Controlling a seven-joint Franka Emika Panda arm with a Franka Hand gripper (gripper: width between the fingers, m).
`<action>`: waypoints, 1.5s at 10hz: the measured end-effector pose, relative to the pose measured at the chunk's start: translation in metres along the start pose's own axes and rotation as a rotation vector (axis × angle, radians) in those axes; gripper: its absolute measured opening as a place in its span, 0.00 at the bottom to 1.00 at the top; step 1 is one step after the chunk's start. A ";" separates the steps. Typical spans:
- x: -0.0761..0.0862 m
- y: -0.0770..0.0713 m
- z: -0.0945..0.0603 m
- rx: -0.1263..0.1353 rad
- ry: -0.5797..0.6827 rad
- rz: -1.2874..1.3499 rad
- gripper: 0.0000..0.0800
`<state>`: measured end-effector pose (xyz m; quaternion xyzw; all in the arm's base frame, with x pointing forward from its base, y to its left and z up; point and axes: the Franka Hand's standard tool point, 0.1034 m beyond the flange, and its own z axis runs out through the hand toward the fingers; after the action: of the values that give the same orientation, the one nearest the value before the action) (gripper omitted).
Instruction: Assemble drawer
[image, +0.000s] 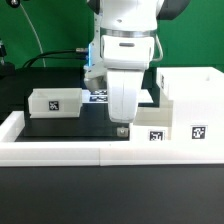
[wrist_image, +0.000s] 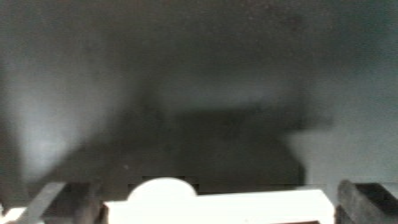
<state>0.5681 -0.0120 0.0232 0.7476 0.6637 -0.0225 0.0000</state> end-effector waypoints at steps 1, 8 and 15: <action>0.000 0.000 0.001 0.001 0.000 0.000 0.81; -0.025 -0.024 0.006 0.024 -0.003 -0.032 0.81; -0.010 -0.028 0.007 0.055 -0.018 0.111 0.81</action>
Offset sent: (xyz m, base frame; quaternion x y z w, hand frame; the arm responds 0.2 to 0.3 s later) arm -0.0229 -0.0349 -0.0040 -0.0002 0.0083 -0.0635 0.9979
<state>0.5394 -0.0189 0.0176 0.7829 0.6203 -0.0473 -0.0134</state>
